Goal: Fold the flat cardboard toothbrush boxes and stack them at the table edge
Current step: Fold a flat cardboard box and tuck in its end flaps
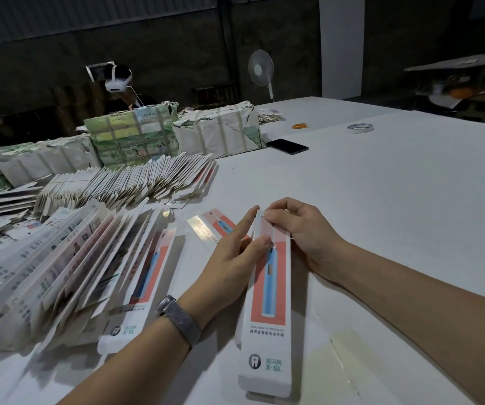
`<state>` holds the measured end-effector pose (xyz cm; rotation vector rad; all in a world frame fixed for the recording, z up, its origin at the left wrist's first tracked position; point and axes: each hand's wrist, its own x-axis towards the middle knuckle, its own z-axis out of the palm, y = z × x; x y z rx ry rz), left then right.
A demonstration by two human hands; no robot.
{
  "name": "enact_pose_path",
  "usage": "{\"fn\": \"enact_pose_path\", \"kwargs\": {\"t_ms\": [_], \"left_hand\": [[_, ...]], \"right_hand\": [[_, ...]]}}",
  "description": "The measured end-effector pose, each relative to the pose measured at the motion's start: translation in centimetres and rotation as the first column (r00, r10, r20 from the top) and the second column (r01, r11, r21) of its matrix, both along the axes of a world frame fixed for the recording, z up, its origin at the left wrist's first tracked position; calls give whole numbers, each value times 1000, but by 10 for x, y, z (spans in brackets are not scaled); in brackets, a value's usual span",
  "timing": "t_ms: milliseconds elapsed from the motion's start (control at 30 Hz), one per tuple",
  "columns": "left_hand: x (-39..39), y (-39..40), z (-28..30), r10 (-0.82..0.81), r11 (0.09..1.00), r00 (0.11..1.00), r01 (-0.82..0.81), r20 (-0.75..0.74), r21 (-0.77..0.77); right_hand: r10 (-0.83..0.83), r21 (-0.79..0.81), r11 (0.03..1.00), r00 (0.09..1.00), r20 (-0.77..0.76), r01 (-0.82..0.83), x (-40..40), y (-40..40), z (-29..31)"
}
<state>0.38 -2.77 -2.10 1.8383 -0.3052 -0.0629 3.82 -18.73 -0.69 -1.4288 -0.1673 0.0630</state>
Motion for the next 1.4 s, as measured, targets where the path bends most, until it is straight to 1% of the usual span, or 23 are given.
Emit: {"fn": "enact_pose_path", "kwargs": {"t_ms": [100,233,467,667,767,900,1100,1400], "left_hand": [[0,-1,0,-16,999,1000,16,-13,34],[0,-2,-1,-30,998,999,31,-18,54],[-1,-1,0,-40,998,999,41,-32,57],[-4,-2,5,-57,997,997,59,-48,52],[-6,-3,7,-41,998,998,43,-56,40],[-8,-3,9,-51,998,997,54,-50,44],[-10,-4,9,-62,997,997,64,-35,38],[-12,-1,8,-29,998,998,33,-54,57]], "right_hand": [[-9,-31,999,1000,12,9,-1,0,1],[-24,-15,1000,1000,19,24,-3,0,2],[-27,-41,999,1000,11,28,-3,1,3],[-55,-24,998,998,13,56,-1,2,3],[-54,-8,999,999,5,54,-1,2,4],[-55,0,998,998,-5,55,-1,2,4],[-73,-29,997,997,7,73,-2,2,3],[-20,64,998,1000,-16,21,1,0,4]]}}
